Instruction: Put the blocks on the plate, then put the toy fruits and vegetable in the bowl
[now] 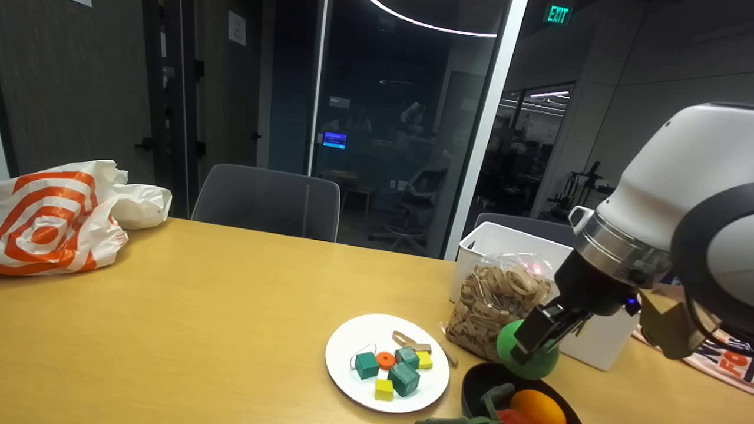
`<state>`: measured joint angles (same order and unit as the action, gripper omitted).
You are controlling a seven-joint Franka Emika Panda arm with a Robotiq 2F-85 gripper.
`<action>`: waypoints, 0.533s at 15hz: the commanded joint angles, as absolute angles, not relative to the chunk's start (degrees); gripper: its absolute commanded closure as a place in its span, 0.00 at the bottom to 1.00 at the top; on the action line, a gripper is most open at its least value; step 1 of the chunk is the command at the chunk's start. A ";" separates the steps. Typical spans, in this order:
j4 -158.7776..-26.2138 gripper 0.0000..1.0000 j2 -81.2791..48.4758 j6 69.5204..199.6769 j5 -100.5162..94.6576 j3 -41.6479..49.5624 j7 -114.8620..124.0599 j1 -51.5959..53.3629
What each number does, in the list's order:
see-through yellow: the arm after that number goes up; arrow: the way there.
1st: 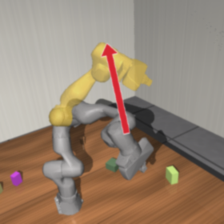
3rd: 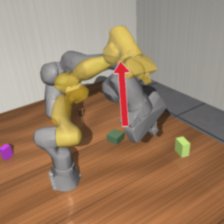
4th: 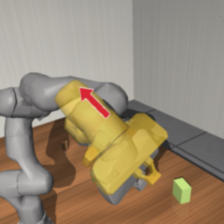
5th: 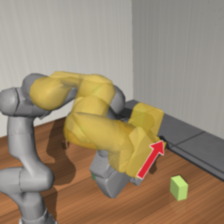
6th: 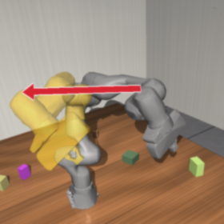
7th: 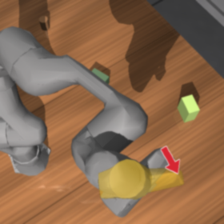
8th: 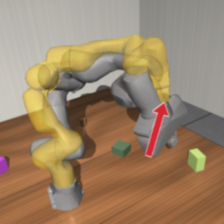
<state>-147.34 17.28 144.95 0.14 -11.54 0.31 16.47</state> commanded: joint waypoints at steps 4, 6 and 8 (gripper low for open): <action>-141.68 0.43 7.08 144.27 2.65 -11.05 -6.73 15.95; -141.31 0.43 5.76 143.96 3.33 -11.06 -7.71 15.63; -140.84 0.43 4.83 143.80 4.19 -11.19 -8.73 15.43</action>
<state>-142.89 6.53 144.93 1.91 -11.19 -5.84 15.81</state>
